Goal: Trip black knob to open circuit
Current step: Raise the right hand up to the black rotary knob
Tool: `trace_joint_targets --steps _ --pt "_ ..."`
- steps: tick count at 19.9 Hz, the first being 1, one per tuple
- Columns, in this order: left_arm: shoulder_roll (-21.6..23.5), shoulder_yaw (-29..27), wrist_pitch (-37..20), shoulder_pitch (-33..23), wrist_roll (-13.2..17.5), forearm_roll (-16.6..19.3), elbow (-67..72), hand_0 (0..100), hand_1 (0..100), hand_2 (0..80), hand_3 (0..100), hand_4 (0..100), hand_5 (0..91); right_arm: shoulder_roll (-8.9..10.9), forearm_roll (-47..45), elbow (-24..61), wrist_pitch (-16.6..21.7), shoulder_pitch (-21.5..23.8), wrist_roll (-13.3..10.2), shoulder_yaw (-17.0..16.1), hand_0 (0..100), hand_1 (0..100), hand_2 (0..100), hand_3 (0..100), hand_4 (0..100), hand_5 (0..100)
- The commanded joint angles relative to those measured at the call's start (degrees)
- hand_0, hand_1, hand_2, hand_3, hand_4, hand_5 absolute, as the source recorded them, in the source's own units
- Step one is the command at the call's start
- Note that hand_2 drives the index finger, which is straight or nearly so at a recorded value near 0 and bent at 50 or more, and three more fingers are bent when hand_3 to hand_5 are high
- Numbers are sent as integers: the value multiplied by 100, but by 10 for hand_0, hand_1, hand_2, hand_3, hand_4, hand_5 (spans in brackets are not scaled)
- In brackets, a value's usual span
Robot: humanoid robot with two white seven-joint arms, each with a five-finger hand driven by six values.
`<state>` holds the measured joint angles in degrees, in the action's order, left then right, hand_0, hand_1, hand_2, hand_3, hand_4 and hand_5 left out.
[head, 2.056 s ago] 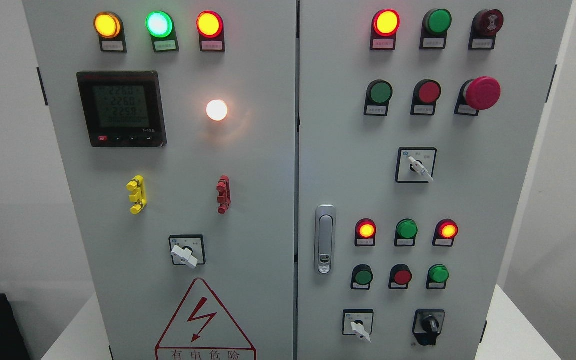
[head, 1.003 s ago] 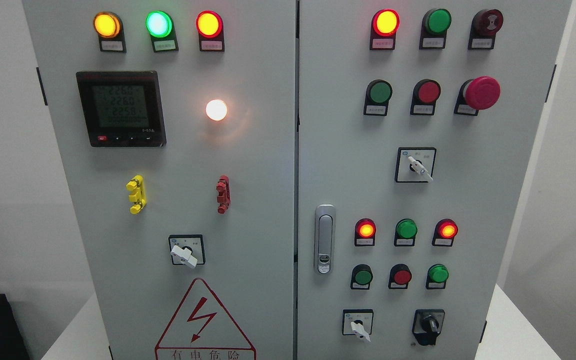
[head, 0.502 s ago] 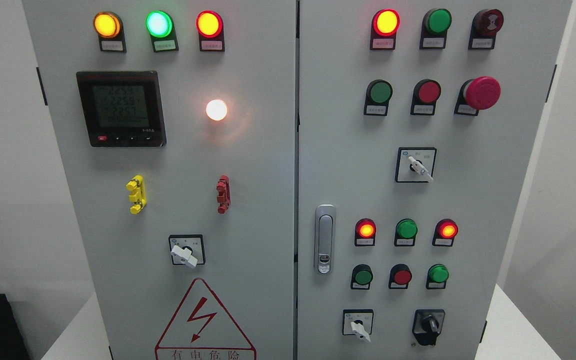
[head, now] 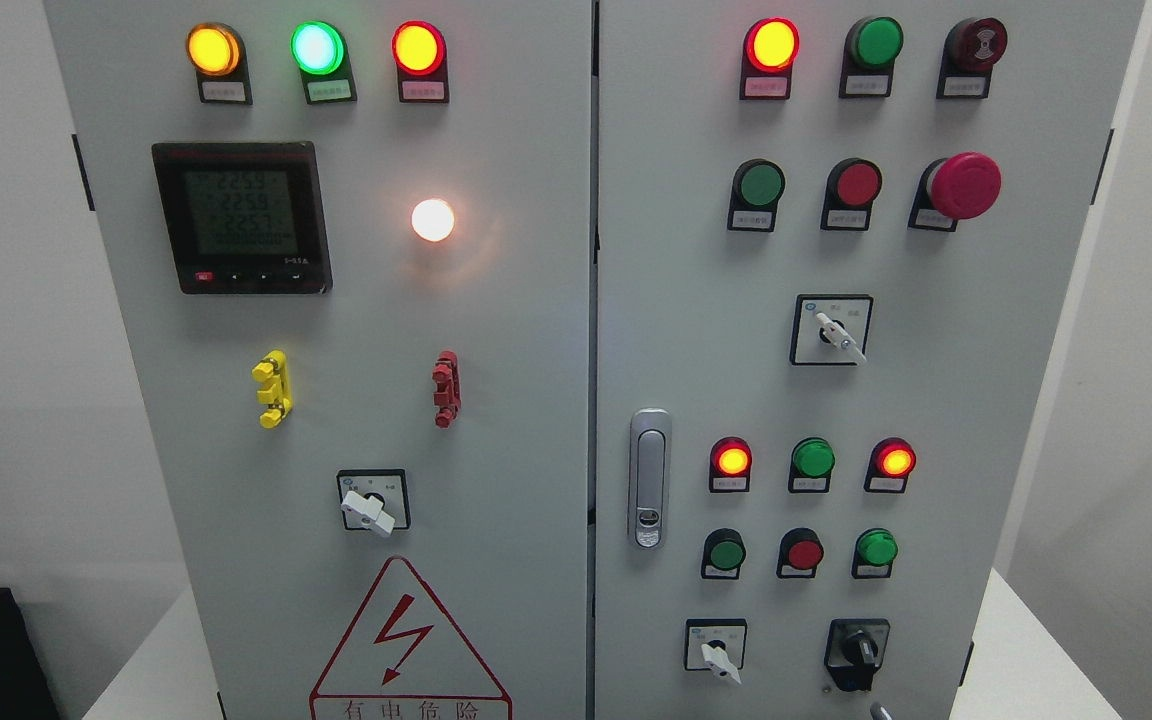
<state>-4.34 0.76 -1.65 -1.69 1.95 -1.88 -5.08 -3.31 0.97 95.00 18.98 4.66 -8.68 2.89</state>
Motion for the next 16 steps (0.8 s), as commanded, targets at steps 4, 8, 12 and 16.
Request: trace_joint_targets --steps 4,8,12,16 --pt "-5 -5 7 2 -2 -14 7 120 389 0 0 0 0 50 -175 115 -17 -176 50 -104 927 986 0 1000 973 844" --pt "-5 -5 7 2 -2 -14 7 120 389 0 0 0 0 68 -185 71 -114 -246 50 -96 932 988 0 1000 973 843" --pt "-5 -5 7 2 -2 -14 7 120 389 0 0 0 0 68 -185 -43 -114 -308 50 -96 935 989 0 1000 972 842" --pt "-5 -5 7 2 -2 -14 7 120 389 0 0 0 0 68 -185 -35 -114 -308 50 -26 937 992 0 1000 971 841"
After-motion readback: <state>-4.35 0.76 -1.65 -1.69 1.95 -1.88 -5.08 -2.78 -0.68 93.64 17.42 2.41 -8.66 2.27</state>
